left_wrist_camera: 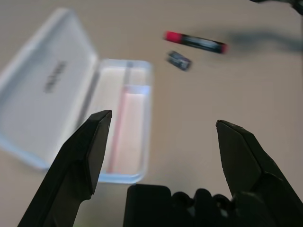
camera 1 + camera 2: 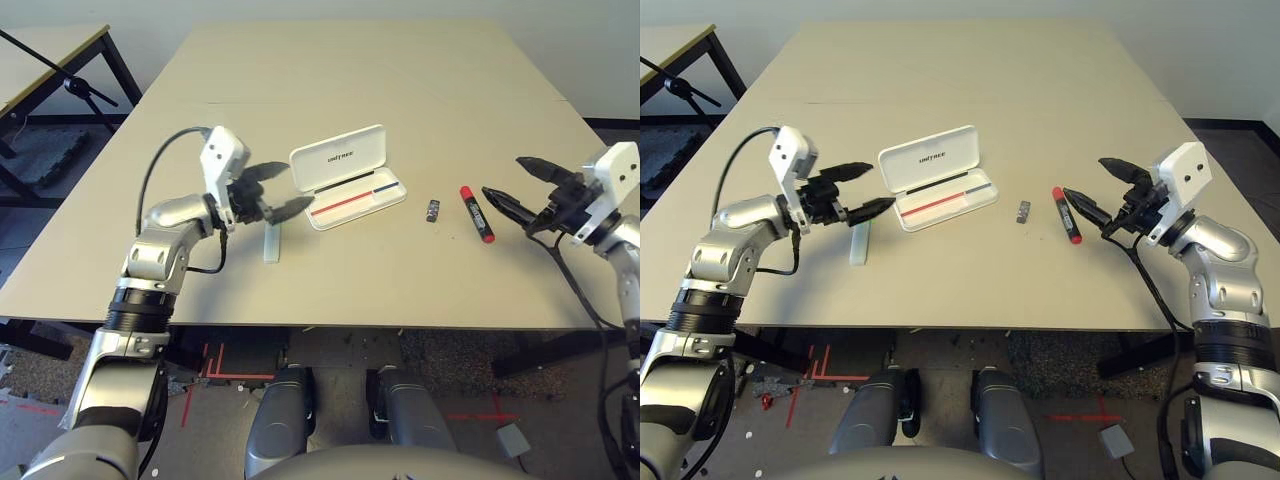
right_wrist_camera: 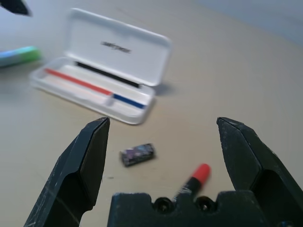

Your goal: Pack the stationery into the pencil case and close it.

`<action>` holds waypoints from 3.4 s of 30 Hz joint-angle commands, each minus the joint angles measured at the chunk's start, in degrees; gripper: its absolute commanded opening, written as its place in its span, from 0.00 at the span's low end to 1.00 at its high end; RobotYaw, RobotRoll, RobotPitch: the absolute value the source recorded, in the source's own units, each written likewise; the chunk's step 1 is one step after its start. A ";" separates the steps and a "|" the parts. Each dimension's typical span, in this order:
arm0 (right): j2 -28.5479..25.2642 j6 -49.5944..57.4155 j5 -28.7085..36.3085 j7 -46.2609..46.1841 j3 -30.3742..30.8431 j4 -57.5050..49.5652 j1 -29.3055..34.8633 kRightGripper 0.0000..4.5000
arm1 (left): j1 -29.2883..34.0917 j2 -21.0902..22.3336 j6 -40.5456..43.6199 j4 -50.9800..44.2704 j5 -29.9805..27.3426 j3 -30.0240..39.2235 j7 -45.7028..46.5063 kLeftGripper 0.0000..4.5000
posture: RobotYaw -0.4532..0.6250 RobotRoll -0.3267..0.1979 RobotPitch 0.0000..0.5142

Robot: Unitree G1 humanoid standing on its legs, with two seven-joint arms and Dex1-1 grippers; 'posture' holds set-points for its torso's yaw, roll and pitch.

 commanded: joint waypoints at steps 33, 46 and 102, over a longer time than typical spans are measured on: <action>-2.92 7.06 3.40 3.03 -0.25 -11.85 3.24 1.00 | -15.05 -11.99 6.84 22.98 17.46 -12.77 3.49 0.99 | 0.52 0.62 0.18; -2.80 6.17 3.06 2.05 -0.27 -10.88 3.00 1.00 | -14.93 -11.94 5.59 24.51 19.85 -13.70 2.73 0.01 | 0.51 0.62 0.16; -7.80 21.81 6.93 -2.43 -3.39 -12.56 6.92 1.00 | -1.30 -2.23 0.85 3.02 14.21 -12.93 -13.89 1.00 | 0.52 0.62 0.15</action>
